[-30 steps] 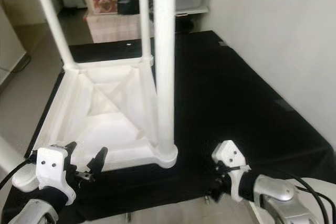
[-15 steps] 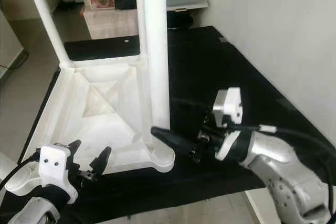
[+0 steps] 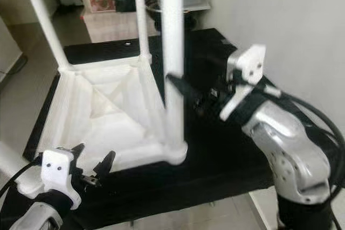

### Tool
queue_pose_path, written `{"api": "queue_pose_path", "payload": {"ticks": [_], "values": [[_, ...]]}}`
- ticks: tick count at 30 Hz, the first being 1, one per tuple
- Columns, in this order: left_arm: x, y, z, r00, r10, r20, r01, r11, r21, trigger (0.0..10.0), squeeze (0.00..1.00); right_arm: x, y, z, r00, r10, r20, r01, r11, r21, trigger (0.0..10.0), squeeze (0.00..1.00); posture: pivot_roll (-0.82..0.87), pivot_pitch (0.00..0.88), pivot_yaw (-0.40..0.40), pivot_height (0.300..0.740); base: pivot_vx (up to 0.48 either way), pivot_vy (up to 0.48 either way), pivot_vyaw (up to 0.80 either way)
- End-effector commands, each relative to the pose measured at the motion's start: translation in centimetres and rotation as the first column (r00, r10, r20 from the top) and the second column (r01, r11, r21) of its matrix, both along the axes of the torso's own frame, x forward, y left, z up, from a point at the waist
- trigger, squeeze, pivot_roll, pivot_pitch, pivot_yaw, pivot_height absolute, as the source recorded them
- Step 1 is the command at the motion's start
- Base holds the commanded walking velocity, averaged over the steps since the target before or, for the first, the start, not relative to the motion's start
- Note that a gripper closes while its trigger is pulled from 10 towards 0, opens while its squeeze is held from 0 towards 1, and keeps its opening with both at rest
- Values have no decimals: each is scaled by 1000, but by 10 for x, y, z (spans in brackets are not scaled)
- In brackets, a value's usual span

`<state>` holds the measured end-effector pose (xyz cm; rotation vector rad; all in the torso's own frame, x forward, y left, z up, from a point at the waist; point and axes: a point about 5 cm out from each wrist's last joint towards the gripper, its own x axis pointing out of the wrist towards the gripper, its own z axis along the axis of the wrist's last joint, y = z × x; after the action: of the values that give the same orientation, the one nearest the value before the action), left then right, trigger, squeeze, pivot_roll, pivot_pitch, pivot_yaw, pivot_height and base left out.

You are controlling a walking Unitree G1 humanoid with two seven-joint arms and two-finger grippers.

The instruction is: Building children table

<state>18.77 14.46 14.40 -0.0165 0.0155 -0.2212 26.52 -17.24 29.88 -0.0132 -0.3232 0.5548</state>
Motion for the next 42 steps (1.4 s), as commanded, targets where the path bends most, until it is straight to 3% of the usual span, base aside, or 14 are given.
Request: {"api": "queue_pose_path", "payload": {"ticks": [1, 7, 13, 23, 31, 32, 33, 34, 42], "values": [[-1, 2, -6, 1000, -1, -30, 2, 1000, 16, 10000, 0, -6, 11, 0, 999, 31, -17, -31, 999, 15, 10000, 0, -76, 38, 23, 740, 0, 0, 0], [-1, 1, -7, 999, -5, -32, 6, 1000, 14, 10000, 0, -5, 17, -9, 998, 29, -57, -29, 1000, 8, 10000, 0, -71, 35, 16, 740, 0, 0, 0], [-1, -1, -7, 1000, -4, -29, 4, 1000, 15, 10000, 0, 6, 17, -15, 992, -53, -115, 54, 999, 1, 10000, 0, -67, 31, 5, 740, 0, 0, 0], [-4, -2, -4, 1000, 7, -22, -6, 1000, 17, 10000, 0, 24, 19, -3, 988, -116, -100, 116, 993, -2, 10000, 0, -63, 43, 5, 740, 0, 0, 0], [-6, -1, -4, 1000, 13, -24, -13, 1000, 19, 10000, 0, 26, 28, -2, 988, -96, -119, 97, 995, 7, 10000, 0, -56, 53, 3, 740, 0, 0, 0], [-6, -1, -4, 1000, 14, -24, -14, 1000, 19, 10000, 0, 26, 28, -3, 988, -94, -122, 96, 995, 8, 9647, 0, -56, 53, 3, 740, 0, 0, 0], [-6, -1, -4, 1000, 15, -23, -15, 1000, 20, 10000, 0, 26, 30, -4, 988, -86, -127, 88, 996, 8, 7176, 0, -56, 53, 3, 740, 0, 0, 0], [-6, -1, -3, 1000, 17, -22, -16, 1000, 21, 10000, 0, 27, 32, -5, 988, -81, -132, 83, 997, 8, 0, 0, -51, 55, 2, 740, 0, 0, 0], [-7, 0, -1, 999, 37, -13, -36, 999, 24, 10000, 0, 31, 39, -11, 985, -62, -158, 63, 998, 5, 0, 0, -39, 59, -8, 740, 0, 0, 0]]}}
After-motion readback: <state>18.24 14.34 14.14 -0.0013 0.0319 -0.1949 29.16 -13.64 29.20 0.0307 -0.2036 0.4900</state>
